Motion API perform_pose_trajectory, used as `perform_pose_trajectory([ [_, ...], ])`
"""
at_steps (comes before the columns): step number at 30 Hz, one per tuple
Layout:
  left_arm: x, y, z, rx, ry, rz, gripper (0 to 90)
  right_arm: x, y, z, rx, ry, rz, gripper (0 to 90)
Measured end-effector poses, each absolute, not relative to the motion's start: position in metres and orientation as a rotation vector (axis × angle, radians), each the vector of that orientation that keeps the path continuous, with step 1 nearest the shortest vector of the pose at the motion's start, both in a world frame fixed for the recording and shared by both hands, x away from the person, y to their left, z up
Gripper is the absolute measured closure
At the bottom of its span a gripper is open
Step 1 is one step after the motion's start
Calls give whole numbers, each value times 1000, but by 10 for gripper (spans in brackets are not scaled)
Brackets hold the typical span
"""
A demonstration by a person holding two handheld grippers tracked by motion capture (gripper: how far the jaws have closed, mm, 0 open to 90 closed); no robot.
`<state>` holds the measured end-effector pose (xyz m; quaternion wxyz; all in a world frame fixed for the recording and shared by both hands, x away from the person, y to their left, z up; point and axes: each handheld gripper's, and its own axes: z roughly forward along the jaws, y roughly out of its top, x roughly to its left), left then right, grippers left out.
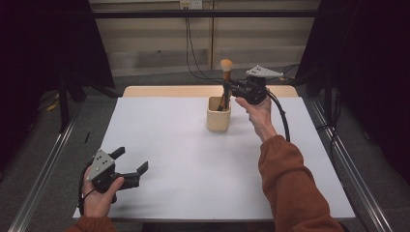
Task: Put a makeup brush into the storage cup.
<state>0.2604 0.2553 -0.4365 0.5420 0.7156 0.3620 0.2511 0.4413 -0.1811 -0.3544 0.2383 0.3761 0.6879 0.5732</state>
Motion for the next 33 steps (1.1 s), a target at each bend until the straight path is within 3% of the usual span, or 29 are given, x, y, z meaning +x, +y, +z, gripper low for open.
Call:
perform_pose_trajectory([
  [33,260,256,-436,1702,862,597,27,439,-183,-391,1086,1925,1568,743],
])
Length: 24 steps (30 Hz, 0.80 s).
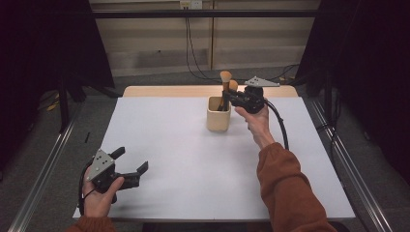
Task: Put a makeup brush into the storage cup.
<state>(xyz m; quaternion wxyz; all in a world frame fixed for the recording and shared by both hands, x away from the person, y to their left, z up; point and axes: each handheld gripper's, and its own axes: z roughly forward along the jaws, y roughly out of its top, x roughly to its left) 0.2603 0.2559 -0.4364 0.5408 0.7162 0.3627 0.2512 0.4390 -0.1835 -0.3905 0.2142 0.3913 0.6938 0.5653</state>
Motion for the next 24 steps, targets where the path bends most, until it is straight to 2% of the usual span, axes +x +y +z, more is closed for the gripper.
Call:
perform_pose_trajectory([
  [24,261,256,-436,1698,861,592,28,436,-186,-412,1130,1957,1540,743],
])
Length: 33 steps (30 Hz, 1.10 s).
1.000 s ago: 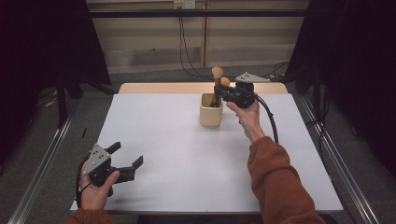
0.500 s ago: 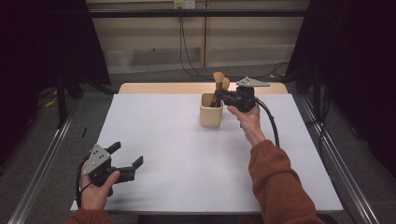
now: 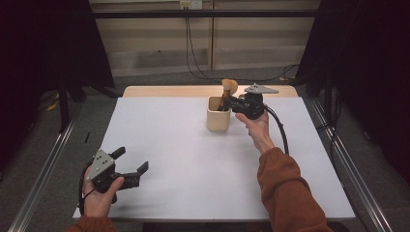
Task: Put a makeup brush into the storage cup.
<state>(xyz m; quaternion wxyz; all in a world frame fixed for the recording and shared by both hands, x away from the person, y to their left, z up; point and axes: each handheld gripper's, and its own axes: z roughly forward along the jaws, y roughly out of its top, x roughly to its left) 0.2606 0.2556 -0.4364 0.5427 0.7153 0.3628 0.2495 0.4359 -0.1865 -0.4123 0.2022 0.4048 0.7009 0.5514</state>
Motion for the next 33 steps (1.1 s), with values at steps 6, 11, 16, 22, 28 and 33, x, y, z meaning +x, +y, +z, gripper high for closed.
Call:
perform_pose_trajectory([
  [6,261,255,-437,1698,863,586,27,435,-185,-416,1130,1971,1540,742],
  [11,261,255,-437,1699,863,587,27,436,-187,-421,1150,1979,1532,742],
  [16,261,255,-437,1698,863,586,27,435,-186,-423,1149,1988,1531,742],
  [22,261,256,-437,1697,859,583,26,435,-186,-424,1154,1990,1532,738],
  [28,261,255,-437,1698,860,583,26,434,-188,-423,1155,1982,1525,694],
  [33,261,255,-437,1698,861,584,26,432,-190,-421,1163,1970,1523,628],
])
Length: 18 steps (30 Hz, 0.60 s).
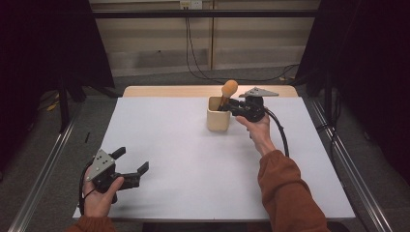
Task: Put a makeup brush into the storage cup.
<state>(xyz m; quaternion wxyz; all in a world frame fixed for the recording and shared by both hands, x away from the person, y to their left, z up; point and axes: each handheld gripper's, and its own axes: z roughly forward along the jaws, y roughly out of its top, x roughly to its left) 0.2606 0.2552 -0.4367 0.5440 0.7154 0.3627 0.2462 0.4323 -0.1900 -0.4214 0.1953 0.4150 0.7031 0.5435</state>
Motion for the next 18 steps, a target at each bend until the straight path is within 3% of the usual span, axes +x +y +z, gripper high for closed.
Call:
perform_pose_trajectory([
  [5,261,255,-437,1699,862,584,26,430,-191,-420,1147,1971,1518,537],
  [13,261,255,-437,1698,861,584,26,429,-191,-419,1157,1993,1503,290],
  [18,261,255,-437,1699,862,583,26,427,-189,-419,1144,2014,1497,184],
])
